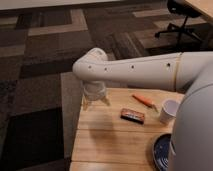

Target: Place the pepper in the ceramic cup

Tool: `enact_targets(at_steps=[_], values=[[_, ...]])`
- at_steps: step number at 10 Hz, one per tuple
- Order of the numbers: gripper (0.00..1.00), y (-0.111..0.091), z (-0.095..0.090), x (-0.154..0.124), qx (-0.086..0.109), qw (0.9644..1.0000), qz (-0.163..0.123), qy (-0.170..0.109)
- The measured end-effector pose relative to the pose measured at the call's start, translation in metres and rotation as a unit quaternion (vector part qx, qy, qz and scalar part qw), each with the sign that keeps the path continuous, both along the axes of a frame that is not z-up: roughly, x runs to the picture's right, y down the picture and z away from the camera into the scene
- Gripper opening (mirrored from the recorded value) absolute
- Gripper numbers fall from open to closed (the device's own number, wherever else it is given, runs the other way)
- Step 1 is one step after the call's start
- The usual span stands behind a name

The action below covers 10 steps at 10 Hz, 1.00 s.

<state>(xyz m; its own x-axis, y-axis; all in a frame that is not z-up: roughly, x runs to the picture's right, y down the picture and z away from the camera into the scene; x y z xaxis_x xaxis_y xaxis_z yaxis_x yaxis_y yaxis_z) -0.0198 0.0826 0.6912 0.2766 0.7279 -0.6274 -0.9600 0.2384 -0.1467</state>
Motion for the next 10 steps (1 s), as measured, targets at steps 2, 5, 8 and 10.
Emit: enact_targets(at_steps=[2, 5, 8, 10], values=[[0.65, -0.0039, -0.0012, 0.0104, -0.005, 0.9998, -0.015, -0.01], [0.65, -0.0039, -0.0012, 0.0102, -0.006, 0.9998, -0.016, -0.011], [0.65, -0.0031, -0.0006, 0.0102, -0.007, 0.9998, -0.017, -0.011], [0.65, -0.0012, -0.0004, 0.0116, -0.014, 0.9997, -0.018, -0.012]])
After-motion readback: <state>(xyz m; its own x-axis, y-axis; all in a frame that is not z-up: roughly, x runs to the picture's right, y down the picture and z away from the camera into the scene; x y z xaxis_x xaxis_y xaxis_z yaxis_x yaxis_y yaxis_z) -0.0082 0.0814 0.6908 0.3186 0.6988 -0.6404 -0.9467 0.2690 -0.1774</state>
